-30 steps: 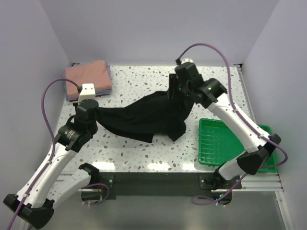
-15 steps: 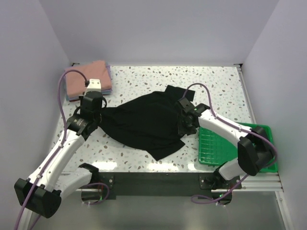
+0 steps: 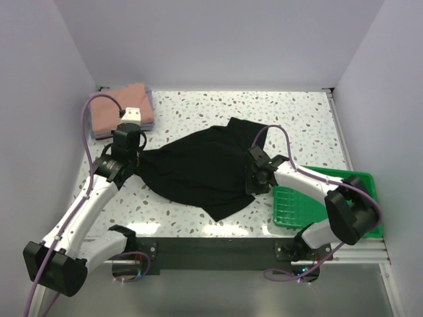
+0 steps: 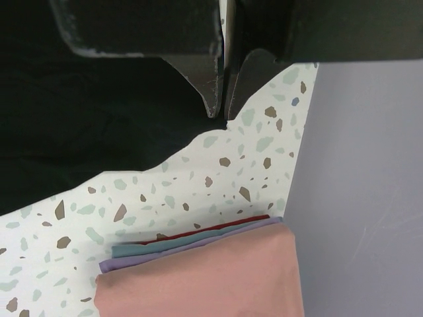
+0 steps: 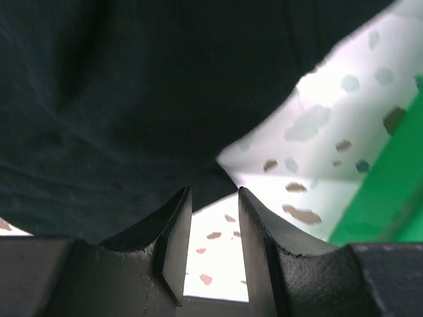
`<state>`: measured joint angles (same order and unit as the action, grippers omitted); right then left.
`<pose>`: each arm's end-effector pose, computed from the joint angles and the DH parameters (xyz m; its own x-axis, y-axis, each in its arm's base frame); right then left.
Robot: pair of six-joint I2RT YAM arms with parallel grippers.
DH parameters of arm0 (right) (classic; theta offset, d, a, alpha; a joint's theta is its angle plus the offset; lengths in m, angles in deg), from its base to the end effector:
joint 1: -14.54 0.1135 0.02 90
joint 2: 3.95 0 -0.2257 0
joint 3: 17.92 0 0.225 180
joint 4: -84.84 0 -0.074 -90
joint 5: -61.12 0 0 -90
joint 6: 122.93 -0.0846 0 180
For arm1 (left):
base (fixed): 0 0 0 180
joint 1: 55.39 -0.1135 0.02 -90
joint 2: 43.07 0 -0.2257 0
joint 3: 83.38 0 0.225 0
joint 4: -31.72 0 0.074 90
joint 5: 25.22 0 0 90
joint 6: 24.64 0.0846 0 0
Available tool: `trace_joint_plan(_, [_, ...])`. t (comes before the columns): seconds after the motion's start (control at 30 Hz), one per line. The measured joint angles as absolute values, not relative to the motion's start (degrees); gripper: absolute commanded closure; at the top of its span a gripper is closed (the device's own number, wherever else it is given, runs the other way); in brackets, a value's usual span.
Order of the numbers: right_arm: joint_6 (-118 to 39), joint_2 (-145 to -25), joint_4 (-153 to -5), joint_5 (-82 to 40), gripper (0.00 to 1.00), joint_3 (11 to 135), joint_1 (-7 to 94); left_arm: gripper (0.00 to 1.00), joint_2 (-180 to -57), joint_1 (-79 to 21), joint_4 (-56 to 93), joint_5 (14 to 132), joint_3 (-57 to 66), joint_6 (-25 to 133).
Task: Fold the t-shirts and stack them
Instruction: Flatten the tshirt out
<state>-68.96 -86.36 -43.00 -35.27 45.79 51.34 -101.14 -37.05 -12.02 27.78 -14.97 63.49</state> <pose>0.2099 0.1453 0.1157 -0.9447 0.0233 -0.3270 -0.0128 0.9941 0.1078 0.2440 -0.0272 0.2675 -0.5149 0.1432 -0.8452 -0.2425 0.9213 0.3039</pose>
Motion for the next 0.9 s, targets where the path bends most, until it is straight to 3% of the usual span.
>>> trace_joint_plan(0.6, [-69.3, -88.7, -48.3, -33.9, 0.61, 42.0, 51.3, 1.0, -101.1, -38.2, -12.0, 29.7, -14.9, 63.5])
trace_joint_plan(0.8, [-69.4, -88.7, -48.9, -33.8, 0.71, 41.7, 51.3, 1.0, -101.4, -38.2, -12.0, 30.1, -14.9, 63.5])
trace_joint_plan(0.9, [-69.4, -88.7, -49.3, -33.8, 0.85, 41.6, 51.3, 1.0, -101.4, -38.4, -12.0, 30.1, -14.9, 63.5])
